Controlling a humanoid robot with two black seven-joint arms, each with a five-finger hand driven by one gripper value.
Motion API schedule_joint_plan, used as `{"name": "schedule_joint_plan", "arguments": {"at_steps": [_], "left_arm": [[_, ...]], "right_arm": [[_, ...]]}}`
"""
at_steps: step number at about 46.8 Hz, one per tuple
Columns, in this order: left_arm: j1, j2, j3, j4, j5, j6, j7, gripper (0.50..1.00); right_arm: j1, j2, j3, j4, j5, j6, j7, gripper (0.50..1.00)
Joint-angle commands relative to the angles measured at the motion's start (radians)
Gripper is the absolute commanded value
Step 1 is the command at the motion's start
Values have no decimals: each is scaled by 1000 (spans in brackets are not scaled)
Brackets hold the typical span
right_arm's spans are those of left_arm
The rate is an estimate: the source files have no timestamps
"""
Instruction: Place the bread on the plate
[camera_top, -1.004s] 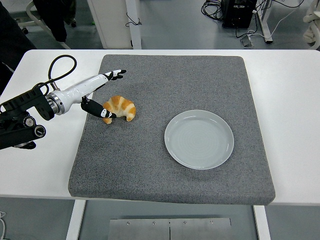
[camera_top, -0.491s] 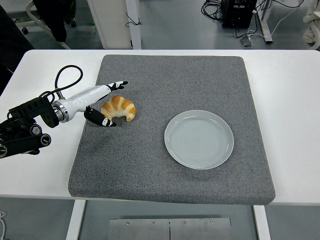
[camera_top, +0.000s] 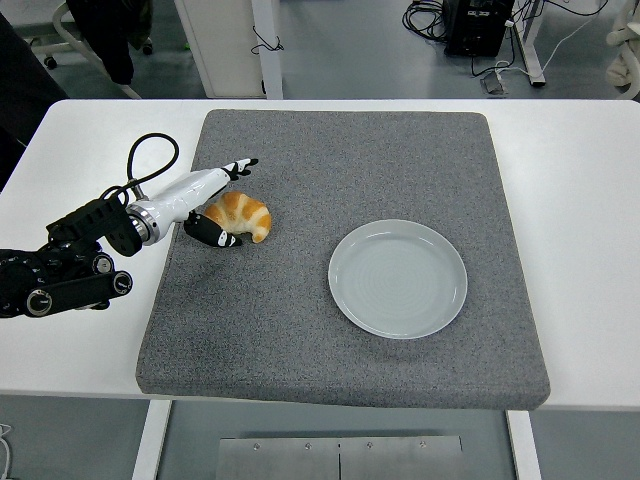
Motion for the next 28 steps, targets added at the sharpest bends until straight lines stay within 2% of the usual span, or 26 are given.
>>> {"name": "schedule_joint_plan", "arguments": {"at_steps": [1,3,8,12,25,28], "left_arm": [[0,0,0,0,1,2,0,828],[0,0,0,2,1,5,-1,783],[0,-12,-3,2,1,8,-4,752],[2,-19,-3,0,1,6,-9,698],[0,-19,-9,0,0,6,-12,618],[-2,-17,-10,0,0,6,-12,614]], "right_arm": [[0,0,0,0,0,-1,0,1000],[0,0,0,0,0,-1,0,1000],[0,0,0,0,0,1,0,1000],[0,0,0,0,0,1,0,1000],[0,0,0,0,0,1,0,1000],[0,0,0,0,0,1,0,1000]]}}
